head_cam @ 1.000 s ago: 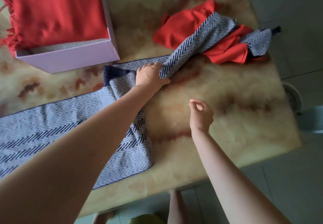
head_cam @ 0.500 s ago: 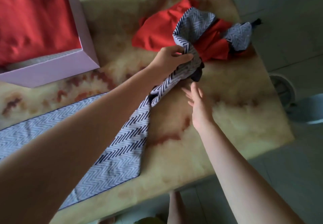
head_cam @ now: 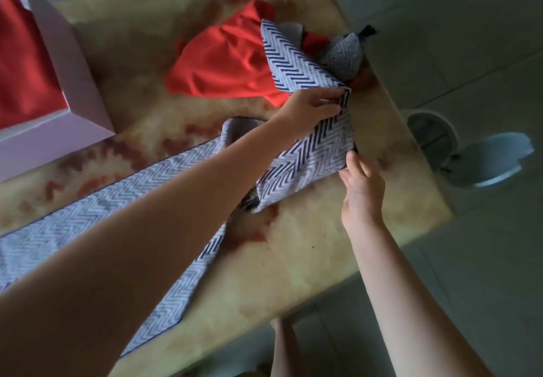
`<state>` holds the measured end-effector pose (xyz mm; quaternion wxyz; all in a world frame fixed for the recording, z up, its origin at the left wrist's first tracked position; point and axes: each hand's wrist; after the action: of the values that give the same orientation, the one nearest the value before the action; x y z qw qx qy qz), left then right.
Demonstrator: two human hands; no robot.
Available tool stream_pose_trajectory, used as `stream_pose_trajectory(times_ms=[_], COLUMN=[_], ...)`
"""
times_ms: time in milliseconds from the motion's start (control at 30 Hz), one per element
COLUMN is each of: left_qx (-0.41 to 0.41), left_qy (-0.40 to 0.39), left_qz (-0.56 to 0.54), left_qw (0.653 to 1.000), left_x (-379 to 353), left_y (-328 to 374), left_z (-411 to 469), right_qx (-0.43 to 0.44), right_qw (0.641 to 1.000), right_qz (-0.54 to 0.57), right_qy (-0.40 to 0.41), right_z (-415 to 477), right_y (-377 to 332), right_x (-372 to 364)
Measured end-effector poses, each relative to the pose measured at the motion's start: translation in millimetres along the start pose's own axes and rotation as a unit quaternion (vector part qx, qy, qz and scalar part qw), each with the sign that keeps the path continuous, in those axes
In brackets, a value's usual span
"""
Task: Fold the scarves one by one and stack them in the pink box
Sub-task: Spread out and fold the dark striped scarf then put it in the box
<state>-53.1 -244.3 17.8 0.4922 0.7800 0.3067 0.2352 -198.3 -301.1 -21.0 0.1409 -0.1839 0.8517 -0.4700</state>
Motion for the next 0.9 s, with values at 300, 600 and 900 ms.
stream_pose_trajectory(times_ms=[300,600,900], left_qx=[-0.035,0.044,0.014], left_qy=[-0.005,0.085,0.115], left_qz=[0.163,0.405,0.528], left_qw=[0.986,0.909,0.841], left_x=[-31,5,11], left_y=[-14,-63,-76], left_z=[30,36,34], right_qx=[0.144,0.012,0.075], right_qw=[0.967,0.957,0.91], right_qz=[-0.182,-0.289,-0.403], right_qy=[0.101,-0.018,0.063], right_z=[54,57,48], right_y=[-24,0,-3], right_x=[63,78,73])
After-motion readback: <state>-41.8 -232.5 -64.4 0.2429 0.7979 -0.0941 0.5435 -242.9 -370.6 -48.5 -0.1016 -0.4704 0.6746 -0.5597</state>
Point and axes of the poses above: each hand's wrist, its own z-axis towards the middle knuckle, its own x-axis out of the back of the hand, y = z × x, and after that the axes turned 4 degrees about z, right-handed
